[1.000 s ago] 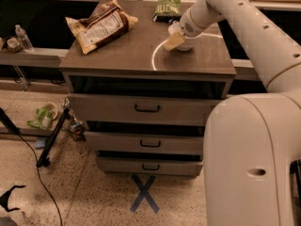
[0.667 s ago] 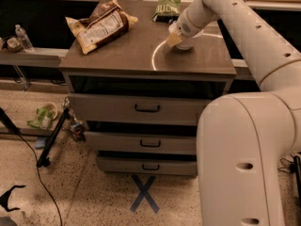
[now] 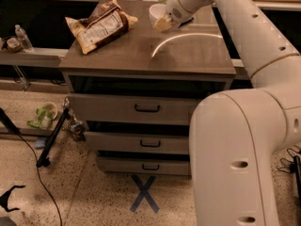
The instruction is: Move white bowl near brown chip bag
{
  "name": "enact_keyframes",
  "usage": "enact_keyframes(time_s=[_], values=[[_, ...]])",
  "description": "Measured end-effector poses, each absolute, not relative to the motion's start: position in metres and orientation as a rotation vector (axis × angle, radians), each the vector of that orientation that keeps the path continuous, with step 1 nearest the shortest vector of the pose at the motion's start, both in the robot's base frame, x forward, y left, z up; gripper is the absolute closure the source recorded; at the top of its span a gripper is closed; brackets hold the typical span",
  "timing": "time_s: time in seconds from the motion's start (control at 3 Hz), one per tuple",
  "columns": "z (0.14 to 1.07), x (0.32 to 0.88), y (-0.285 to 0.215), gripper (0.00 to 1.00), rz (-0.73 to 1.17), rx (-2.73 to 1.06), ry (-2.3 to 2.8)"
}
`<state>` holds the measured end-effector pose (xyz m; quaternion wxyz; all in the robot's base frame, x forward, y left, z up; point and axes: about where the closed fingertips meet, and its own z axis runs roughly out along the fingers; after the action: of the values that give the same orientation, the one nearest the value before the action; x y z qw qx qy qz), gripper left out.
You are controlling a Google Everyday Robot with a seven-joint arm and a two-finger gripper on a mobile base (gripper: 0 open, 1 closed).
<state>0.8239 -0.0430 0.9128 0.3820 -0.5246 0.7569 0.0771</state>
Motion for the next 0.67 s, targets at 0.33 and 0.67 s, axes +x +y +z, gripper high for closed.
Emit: enact_keyframes(time_s=[0.33,0.67], values=[[0.931,0.817,0.001,1.0,0.242,-1.444,1.792],[0.929,0.811,0.039,1.0,0.28,-1.527,1.695]])
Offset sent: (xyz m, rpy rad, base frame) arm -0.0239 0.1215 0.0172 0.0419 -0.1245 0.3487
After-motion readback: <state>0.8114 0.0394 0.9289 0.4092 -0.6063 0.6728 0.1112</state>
